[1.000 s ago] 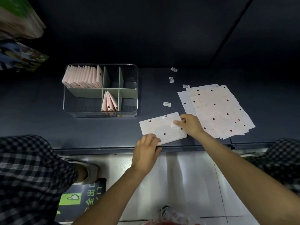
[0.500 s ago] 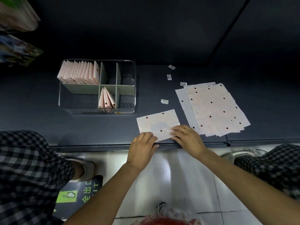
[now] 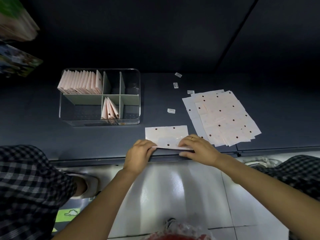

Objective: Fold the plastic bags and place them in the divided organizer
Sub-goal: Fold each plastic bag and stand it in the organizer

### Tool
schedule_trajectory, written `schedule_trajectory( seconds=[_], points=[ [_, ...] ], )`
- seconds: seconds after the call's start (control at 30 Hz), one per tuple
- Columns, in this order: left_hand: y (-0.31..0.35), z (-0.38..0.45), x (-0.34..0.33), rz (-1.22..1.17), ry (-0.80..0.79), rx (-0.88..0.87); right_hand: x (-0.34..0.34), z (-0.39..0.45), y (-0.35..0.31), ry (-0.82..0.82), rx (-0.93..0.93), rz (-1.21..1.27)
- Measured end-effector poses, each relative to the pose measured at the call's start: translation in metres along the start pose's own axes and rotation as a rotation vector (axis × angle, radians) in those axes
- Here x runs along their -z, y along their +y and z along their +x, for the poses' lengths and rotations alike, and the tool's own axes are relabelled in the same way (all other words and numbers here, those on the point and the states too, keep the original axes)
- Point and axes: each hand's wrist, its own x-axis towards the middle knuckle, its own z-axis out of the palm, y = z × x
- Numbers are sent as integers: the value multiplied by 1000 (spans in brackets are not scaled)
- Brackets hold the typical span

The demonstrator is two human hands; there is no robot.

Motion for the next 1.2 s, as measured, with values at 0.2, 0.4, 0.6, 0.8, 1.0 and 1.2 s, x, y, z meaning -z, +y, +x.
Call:
schedule_trajectory(
  seconds=[0.2,0.4,0.6,0.8,1.0,1.2],
  points=[
    [-1,19,6,-61,-61,86,1,9,5,148,-256,268],
    [-5,38,7,-122,-82,241,1,33,1,320,-519,556],
    [-2,43,6,-109,51,317,-3,53,4,326,-673,425],
    [22,32,-15,168,138,-198,-5,61,3,317,-730,331],
    [12,26,-39,481,-235,-140,-1,64,1,298,-748,300],
    [3,27,-34,567,-280,-159,-2,59,-13,452,-764,103]
  ],
)
